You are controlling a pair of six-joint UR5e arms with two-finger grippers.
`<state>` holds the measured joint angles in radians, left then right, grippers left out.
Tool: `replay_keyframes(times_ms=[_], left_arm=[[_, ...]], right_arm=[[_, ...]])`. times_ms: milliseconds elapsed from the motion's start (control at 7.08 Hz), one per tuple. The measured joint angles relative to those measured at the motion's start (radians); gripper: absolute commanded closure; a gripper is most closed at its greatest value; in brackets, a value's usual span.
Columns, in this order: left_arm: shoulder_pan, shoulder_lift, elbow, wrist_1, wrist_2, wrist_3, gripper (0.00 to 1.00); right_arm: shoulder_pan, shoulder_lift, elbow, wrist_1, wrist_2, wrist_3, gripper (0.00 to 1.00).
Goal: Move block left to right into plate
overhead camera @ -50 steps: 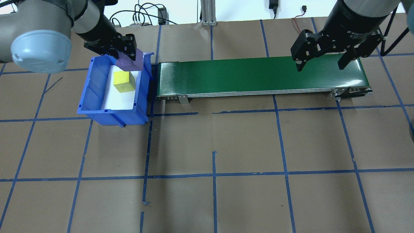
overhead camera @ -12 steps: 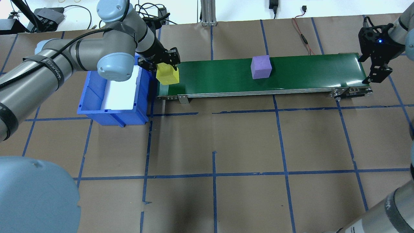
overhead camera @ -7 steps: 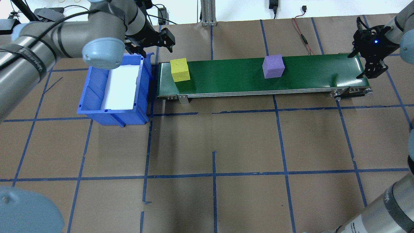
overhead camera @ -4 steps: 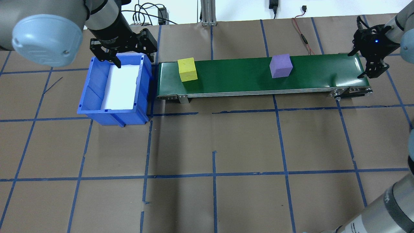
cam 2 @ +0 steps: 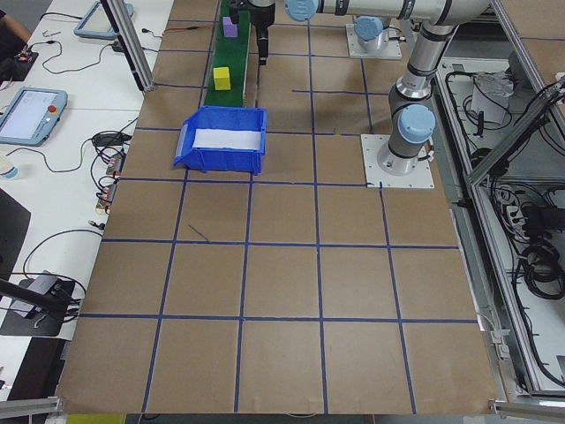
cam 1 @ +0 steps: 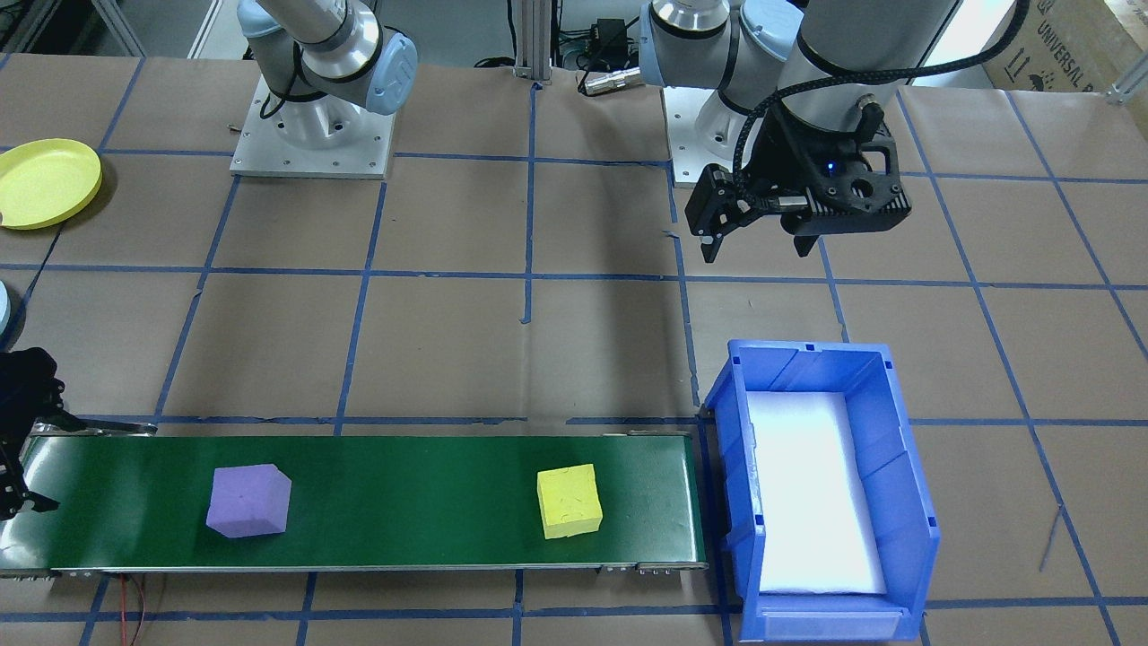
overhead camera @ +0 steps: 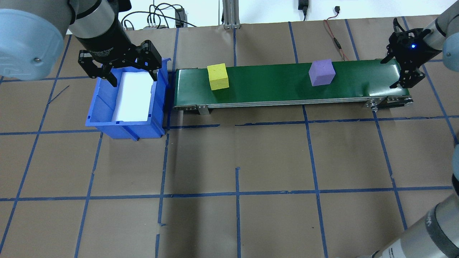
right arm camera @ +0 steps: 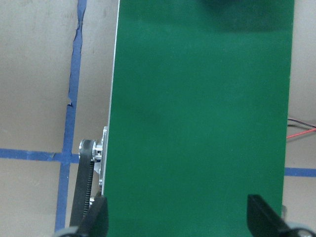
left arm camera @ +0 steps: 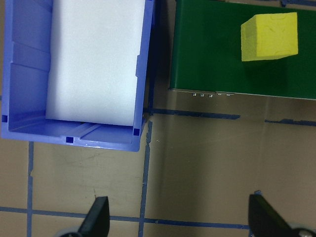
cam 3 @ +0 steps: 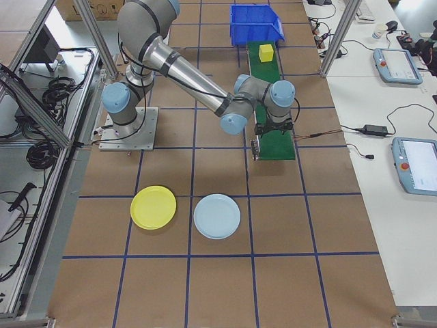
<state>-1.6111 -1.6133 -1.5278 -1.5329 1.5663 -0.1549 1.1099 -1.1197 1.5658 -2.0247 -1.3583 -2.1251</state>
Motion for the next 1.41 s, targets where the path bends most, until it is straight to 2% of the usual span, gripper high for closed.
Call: replay_keyframes(times_ms=[847, 1412], left_arm=[[0.015, 0.005, -0.002, -0.016, 0.018, -0.003, 0.0], [0.016, 0.003, -0.003, -0.015, 0.013, -0.003, 0.0]], right_arm=[[0.063, -0.001, -0.024, 0.0, 0.024, 0.109, 0.0], [0.071, 0.033, -0.037, -0.014, 0.068, 0.158, 0.0]])
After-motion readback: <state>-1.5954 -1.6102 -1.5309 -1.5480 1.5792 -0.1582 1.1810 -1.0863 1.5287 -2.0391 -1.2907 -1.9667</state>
